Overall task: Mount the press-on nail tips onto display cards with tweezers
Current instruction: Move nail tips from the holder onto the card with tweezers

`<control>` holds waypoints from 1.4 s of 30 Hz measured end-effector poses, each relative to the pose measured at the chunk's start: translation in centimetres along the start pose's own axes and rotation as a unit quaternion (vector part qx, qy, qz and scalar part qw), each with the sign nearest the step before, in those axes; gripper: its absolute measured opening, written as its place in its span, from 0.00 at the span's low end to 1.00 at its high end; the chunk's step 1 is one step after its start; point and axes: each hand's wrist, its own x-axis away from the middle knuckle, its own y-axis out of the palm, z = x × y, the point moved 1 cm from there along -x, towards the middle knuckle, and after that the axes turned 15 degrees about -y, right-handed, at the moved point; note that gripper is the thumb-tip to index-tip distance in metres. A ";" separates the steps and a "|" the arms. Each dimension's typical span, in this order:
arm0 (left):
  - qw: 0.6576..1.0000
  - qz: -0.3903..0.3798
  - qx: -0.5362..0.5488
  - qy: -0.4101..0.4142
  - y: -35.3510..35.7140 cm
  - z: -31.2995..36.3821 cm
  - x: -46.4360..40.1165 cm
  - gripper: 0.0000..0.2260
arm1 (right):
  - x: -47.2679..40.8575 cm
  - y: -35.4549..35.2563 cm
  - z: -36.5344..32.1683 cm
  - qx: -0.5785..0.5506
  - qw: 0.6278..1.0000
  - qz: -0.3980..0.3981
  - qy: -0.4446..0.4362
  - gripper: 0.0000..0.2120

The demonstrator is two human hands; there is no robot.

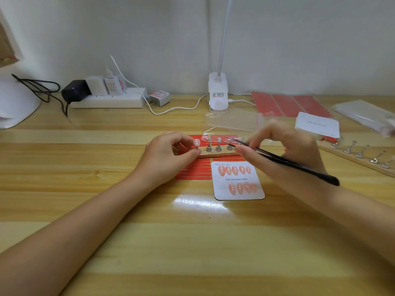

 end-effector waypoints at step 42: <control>0.999 0.027 -0.004 0.034 0.1 -0.2 -0.2 0.03 | -3.9 3.0 2.1 -0.230 0.949 -0.063 0.205 0.12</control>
